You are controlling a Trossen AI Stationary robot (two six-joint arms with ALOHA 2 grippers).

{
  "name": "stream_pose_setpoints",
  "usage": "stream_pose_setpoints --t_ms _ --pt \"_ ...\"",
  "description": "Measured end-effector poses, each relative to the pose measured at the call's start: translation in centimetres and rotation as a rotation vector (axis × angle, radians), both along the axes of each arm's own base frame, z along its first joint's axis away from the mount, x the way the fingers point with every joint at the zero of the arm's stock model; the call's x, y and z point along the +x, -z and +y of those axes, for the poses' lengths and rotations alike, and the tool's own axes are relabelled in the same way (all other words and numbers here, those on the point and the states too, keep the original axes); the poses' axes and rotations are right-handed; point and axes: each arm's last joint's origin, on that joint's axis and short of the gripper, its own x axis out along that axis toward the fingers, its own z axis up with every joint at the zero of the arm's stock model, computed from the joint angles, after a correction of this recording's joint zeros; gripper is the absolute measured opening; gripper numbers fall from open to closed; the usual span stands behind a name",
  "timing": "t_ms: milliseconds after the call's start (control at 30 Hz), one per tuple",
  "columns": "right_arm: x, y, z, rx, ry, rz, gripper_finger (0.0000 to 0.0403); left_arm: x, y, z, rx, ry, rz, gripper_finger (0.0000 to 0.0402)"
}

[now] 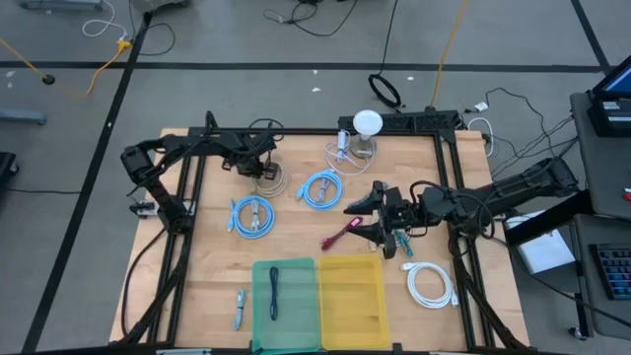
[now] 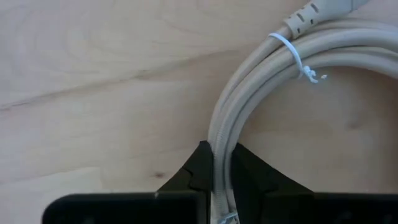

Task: Pick & Place USB Port
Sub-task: Put the left brown hdmi cable into the yellow bin

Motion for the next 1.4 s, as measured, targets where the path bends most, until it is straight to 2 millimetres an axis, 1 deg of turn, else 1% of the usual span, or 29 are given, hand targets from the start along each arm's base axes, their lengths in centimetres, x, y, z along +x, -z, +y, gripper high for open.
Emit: stream_pose_setpoints --t_ms 100,267,333,400,500,600,700,767,867,933,1033,1133,1267,1400 --pt "0.0 0.0 -0.2 0.001 0.049 0.001 0.0210 -0.2 -2.3 -0.9 0.021 0.025 -0.071 0.0033" --pt "0.0 0.3 -0.4 -0.012 0.140 0.031 0.0210 -1.6 -6.9 -2.7 0.113 0.037 -0.195 0.0033" --pt "0.0 0.4 -0.5 -0.012 0.161 0.046 0.0210 -2.1 -8.8 -3.9 0.146 0.063 -0.264 0.0033" --pt "0.0 0.6 -0.6 0.030 0.180 0.064 0.0210 -2.5 -10.5 -5.3 0.186 0.095 -0.335 0.0033" --pt "0.2 0.9 -1.2 0.171 0.202 0.082 0.0210 -2.3 -12.7 -7.9 0.269 0.166 -0.458 0.0033" --pt "0.2 1.6 -2.0 0.291 0.235 0.092 0.0211 -1.9 -13.9 -10.5 0.317 0.174 -0.551 0.0033" --pt "0.3 2.2 -2.7 0.329 0.263 0.101 0.0219 -0.8 -14.4 -12.6 0.352 0.173 -0.635 0.0033" --pt "0.7 2.5 -3.3 0.394 0.288 0.092 0.0230 0.2 -14.4 -13.9 0.356 0.200 -0.669 0.0033" --pt "1.7 3.1 -4.2 0.515 0.291 0.085 0.0254 2.0 -14.6 -15.0 0.376 0.238 -0.635 0.0033" --pt "2.7 3.2 -4.7 0.583 0.233 0.033 0.0272 3.3 -15.0 -15.2 0.388 0.263 -0.579 0.0033" --pt "4.2 3.6 -4.9 0.661 0.121 -0.028 0.0299 5.4 -16.3 -15.2 0.403 0.318 -0.514 0.0033" --pt "5.4 4.8 -5.0 0.717 0.088 -0.017 0.0319 6.9 -18.0 -15.1 0.427 0.367 -0.440 0.0033" --pt "6.0 5.6 -4.9 0.747 0.068 0.009 0.0333 7.3 -19.7 -14.9 0.461 0.392 -0.326 0.0033" --pt "6.0 5.7 -4.9 0.745 0.066 0.020 0.0336 6.3 -20.1 -14.8 0.474 0.393 -0.206 0.0033"
